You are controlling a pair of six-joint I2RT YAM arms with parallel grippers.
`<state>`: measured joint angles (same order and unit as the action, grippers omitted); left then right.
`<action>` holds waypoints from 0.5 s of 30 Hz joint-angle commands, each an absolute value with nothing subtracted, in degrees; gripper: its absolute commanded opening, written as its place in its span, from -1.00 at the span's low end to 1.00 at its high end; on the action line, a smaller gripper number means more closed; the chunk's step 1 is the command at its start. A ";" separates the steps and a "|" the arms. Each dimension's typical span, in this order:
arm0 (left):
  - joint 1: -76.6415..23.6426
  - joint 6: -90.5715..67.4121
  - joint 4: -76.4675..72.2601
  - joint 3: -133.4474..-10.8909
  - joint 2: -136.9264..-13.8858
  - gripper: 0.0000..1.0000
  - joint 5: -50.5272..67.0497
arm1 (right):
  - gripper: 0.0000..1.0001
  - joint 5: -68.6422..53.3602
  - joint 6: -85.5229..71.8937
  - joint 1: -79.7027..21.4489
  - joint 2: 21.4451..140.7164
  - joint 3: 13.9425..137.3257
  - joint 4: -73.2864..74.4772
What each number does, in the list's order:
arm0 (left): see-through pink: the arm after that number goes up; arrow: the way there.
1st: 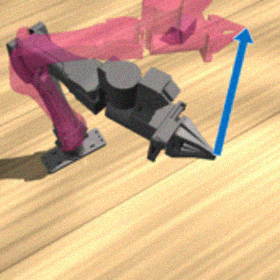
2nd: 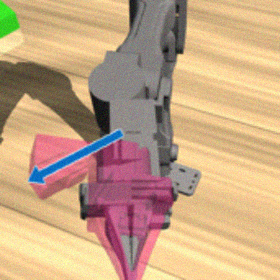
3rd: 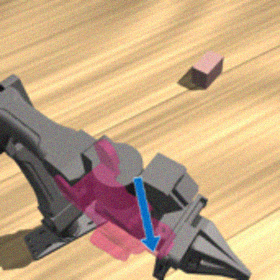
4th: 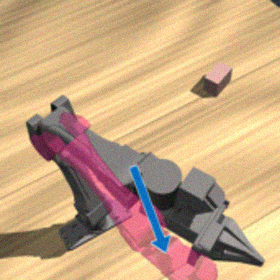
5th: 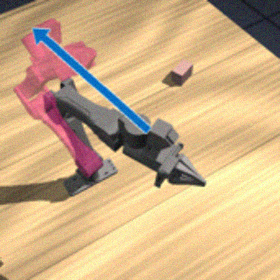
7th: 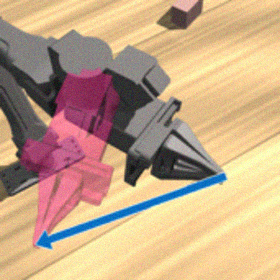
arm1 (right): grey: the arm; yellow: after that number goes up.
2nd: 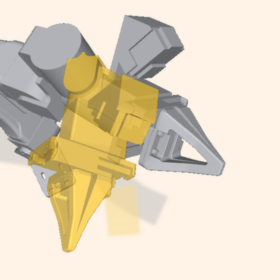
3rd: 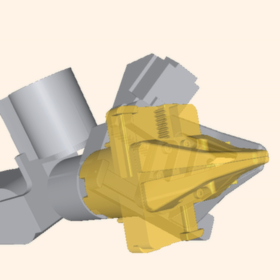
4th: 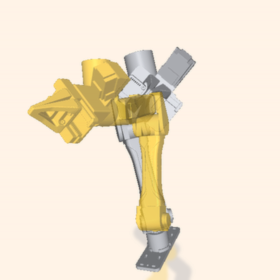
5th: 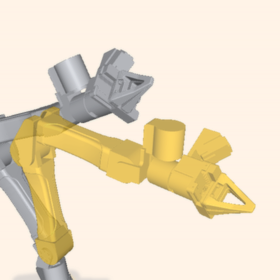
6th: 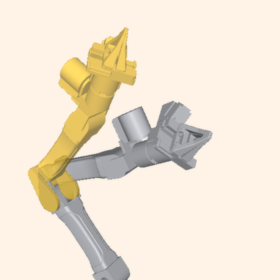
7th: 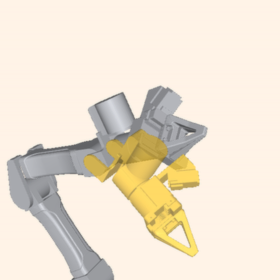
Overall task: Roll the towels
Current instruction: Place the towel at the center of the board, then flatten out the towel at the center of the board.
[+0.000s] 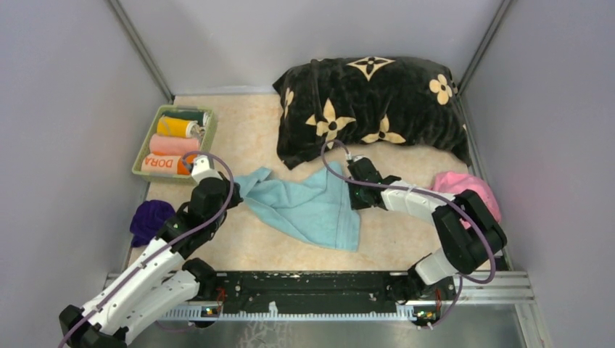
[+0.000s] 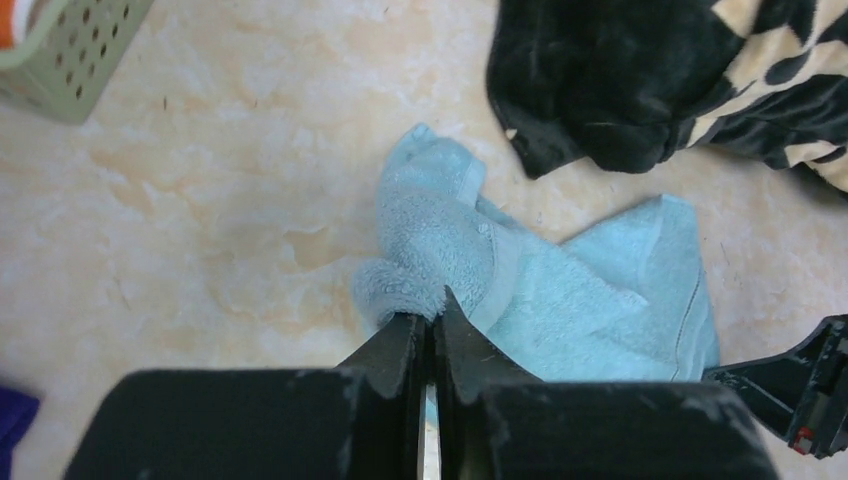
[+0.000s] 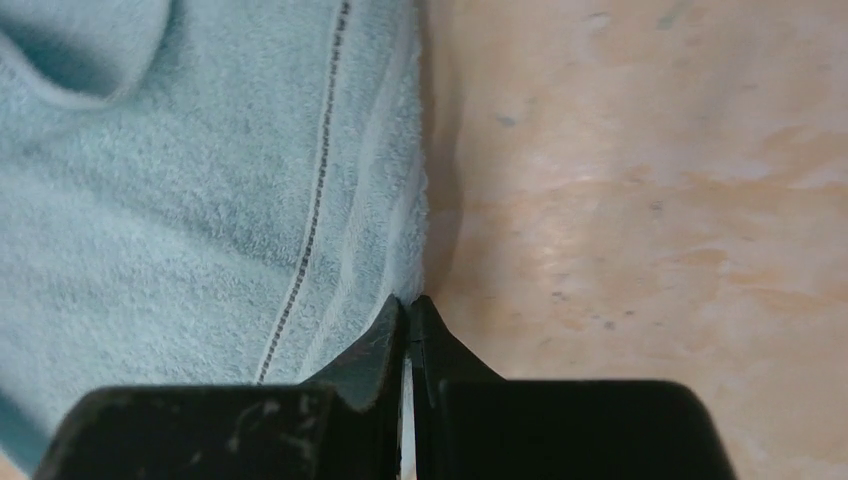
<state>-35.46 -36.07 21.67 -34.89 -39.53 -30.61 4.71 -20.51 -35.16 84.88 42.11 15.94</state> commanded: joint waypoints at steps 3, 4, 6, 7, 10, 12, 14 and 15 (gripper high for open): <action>-34.45 -45.47 21.01 -29.80 -38.39 -0.50 -31.42 | -1.00 8.04 -19.75 -20.30 80.18 43.94 17.84; -34.02 -46.01 21.01 -29.25 -38.59 -0.38 -31.20 | -1.00 8.32 -19.89 -18.19 79.20 44.46 17.92; -33.06 -46.06 21.28 -28.87 -39.19 -0.16 -30.60 | -1.00 9.60 -19.86 -15.57 78.19 45.85 17.57; -32.49 -45.60 21.53 -28.95 -39.60 -0.08 -30.07 | -1.00 10.07 -19.59 -14.83 78.33 46.80 17.58; -31.12 -42.95 22.68 -30.19 -41.45 0.22 -28.16 | -0.69 9.17 -18.42 -14.37 79.54 50.44 18.80; -31.09 -38.88 23.06 -31.69 -42.98 0.30 -26.36 | -0.30 7.65 -18.16 -14.41 79.08 51.00 18.83; -31.07 -33.18 22.89 -34.08 -45.09 0.33 -22.25 | -0.01 6.60 -18.16 -14.39 77.43 50.03 18.68; -31.09 -30.02 23.29 -35.47 -46.65 0.33 -19.46 | 0.10 5.97 -18.08 -14.41 76.58 49.48 18.81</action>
